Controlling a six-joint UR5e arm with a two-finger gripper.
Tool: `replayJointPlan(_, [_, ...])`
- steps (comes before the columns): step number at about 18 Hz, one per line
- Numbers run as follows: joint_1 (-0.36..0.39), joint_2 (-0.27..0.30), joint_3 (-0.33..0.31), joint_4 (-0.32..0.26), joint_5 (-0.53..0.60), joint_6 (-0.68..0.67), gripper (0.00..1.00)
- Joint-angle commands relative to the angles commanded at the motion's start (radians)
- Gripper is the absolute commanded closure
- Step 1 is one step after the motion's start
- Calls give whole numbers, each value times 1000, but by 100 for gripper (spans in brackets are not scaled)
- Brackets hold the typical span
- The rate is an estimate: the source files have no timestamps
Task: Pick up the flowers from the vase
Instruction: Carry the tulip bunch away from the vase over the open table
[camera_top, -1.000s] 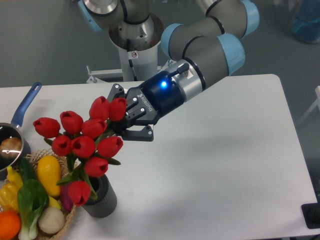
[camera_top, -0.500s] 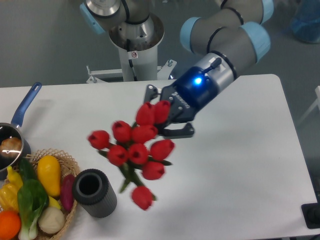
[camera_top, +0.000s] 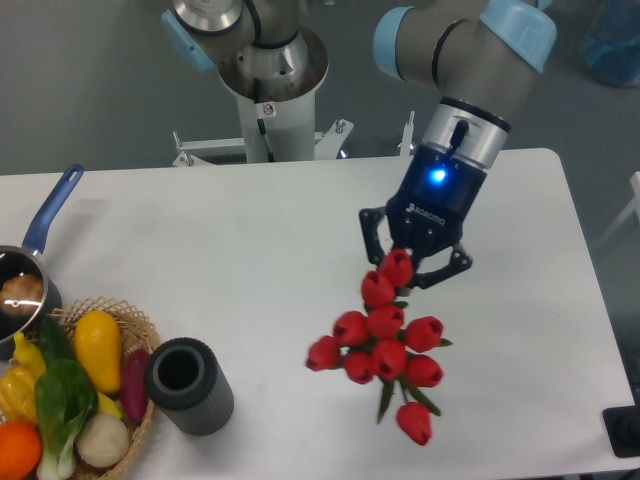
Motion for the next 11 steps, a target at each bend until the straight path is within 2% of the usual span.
replayJointPlan(2, [26,-5,-12,1,26,80,91])
replayJointPlan(4, [52,-9,-12,1,75,100,91])
replayJointPlan(10, [57,-29,-12,-2,267,215,89])
replayJointPlan(11, [57,-35,-12,-18,302,237,89])
